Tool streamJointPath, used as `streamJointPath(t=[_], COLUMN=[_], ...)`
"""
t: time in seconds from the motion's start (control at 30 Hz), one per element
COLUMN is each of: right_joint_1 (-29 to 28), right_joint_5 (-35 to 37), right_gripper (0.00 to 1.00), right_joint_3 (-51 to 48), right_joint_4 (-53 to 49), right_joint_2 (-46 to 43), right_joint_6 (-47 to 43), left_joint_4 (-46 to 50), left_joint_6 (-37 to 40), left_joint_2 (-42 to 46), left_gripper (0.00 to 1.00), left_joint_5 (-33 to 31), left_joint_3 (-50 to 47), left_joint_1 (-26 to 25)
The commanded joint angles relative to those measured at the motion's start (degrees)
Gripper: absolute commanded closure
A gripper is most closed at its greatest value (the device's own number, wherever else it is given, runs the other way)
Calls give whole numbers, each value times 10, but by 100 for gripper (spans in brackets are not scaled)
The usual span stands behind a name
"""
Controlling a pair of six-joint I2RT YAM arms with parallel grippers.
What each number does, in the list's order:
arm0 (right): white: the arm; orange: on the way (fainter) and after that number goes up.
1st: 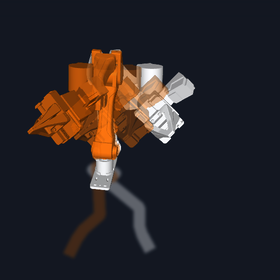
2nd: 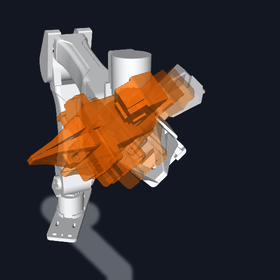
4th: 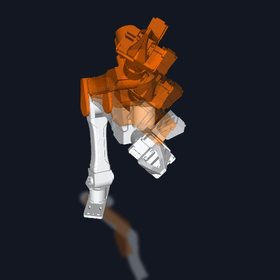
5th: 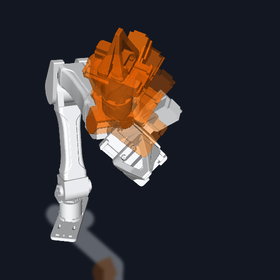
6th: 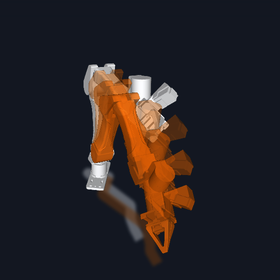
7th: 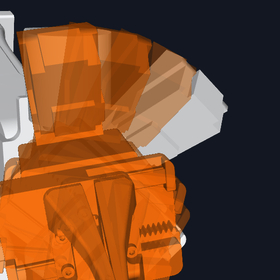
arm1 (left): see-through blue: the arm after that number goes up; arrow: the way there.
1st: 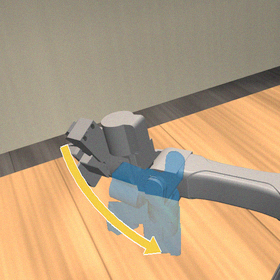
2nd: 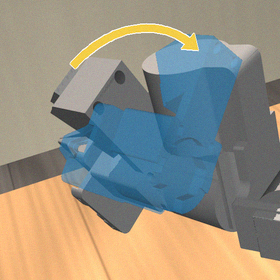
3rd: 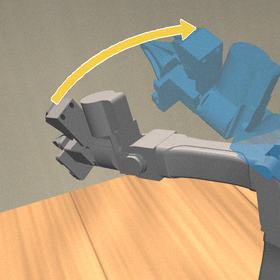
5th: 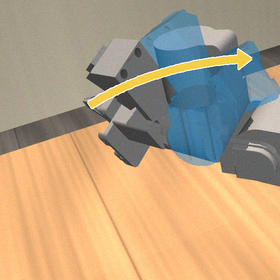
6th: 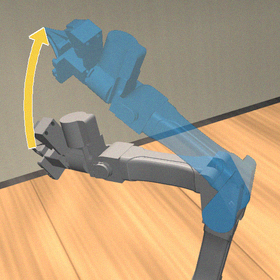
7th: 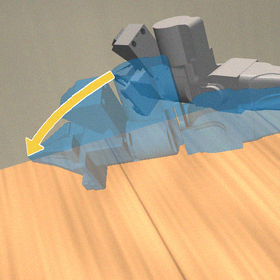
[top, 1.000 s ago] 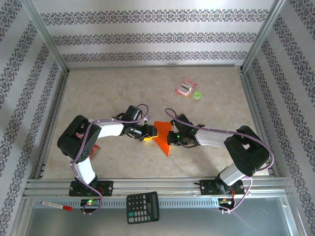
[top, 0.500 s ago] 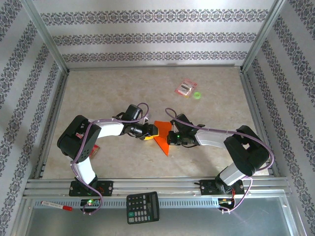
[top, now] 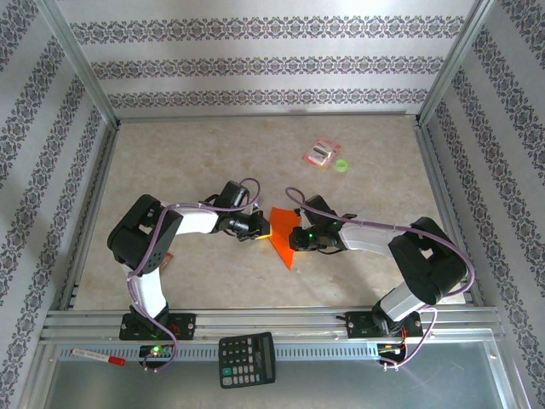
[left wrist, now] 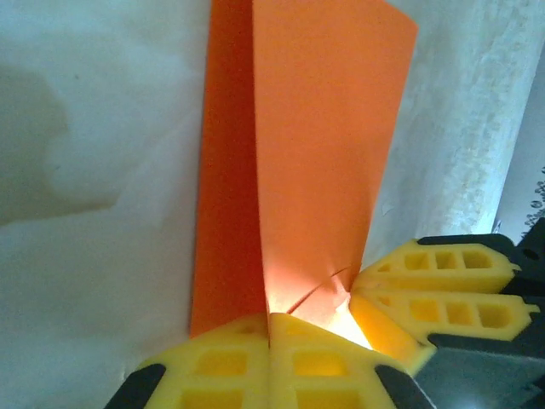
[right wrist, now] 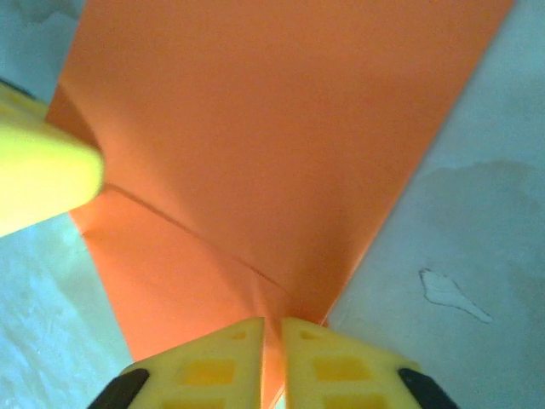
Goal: Fold a paper plane with a square sheet of paper (pick it up from the middle)
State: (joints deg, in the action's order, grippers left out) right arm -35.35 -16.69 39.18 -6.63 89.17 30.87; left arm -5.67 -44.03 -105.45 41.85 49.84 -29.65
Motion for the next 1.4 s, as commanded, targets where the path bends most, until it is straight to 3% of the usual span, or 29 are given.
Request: streamJointPath(t=[0.0,0.23,0.37,0.57,0.87,1.37], right_joint_1=[-2,-105,-168,-227,-270,-302], right_joint_5=[-8,93,185,268,345,427], right_gripper=[81,72,68,62,58,66], right_joint_3=[19,-1,-3,-5,19,91], right_joint_4=[-45,-28,-13,19,18,-59], right_joint_2=[-49,-128,-122,-80,-10,67], right_joint_6=[-58,-57,-49,-12,19,46], left_joint_4=[-49,-19,0,33,42,46], left_joint_6=[-70,-175,-220,-246,-251,-246], left_joint_2=[40,129,150,159,150,152], left_gripper=[99,100,100,100,100,100], left_joint_5=[-23,-92,-100,-100,-95,-93], left_joint_3=[-39,-89,-92,-74,-63,-69], left_joint_1=[-8,-40,-43,-46,-47,-46])
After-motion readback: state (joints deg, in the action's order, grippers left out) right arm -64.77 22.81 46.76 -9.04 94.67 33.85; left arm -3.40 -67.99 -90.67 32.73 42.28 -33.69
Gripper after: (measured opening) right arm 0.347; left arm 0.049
